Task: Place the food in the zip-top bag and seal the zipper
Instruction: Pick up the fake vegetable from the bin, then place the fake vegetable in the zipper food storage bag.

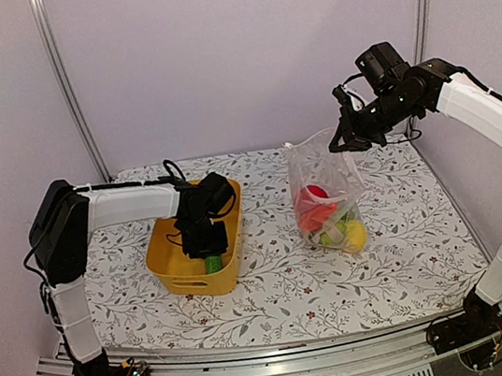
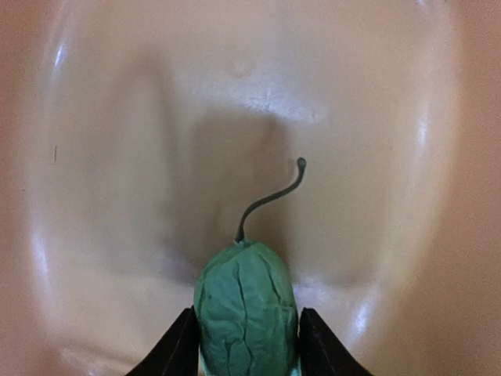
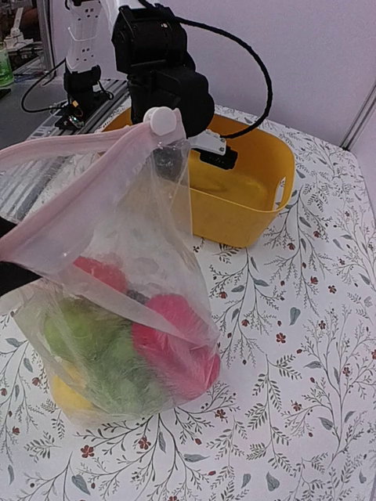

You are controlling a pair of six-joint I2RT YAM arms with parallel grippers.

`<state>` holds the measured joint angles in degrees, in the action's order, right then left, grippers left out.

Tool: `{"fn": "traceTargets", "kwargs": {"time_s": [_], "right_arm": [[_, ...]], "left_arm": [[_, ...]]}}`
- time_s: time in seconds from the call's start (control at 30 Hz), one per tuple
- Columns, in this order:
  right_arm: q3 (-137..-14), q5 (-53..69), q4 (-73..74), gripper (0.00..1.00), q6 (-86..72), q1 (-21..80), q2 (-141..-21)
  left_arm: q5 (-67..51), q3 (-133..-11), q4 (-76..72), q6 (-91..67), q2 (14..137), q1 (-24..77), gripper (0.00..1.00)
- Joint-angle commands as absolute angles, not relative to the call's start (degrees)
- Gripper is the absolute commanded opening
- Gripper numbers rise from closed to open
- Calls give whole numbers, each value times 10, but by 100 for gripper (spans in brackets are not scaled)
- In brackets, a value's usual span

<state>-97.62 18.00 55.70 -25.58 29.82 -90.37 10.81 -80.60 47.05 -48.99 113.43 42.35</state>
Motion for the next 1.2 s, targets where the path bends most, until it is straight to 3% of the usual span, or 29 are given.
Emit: {"fn": "traceTargets", "kwargs": {"time_s": [0.0,0.13,0.4,0.57,0.7,0.93,1.17], "right_arm": [[-982,169,554,0,-263,297,-896],[-980,165,552,0,-265,299,-895],[-982,162,554,0,-270,304,-898],[-990,162,558,0,-269,308,-903],[-990,164,556,0,-270,312,-909],[-1011,169,558,0,-271,320,-927],[-1021,180,560,0,-270,321,-934]], "left_arm": [[101,-810,466,-470,1155,407,42],[110,-825,477,-455,1156,393,25],[163,-914,493,-408,1080,383,19],[159,-987,422,-359,1021,384,17],[114,-998,294,-309,974,395,16],[-93,-963,3,-243,938,429,15],[-239,-1003,-95,-209,998,476,16]]}}
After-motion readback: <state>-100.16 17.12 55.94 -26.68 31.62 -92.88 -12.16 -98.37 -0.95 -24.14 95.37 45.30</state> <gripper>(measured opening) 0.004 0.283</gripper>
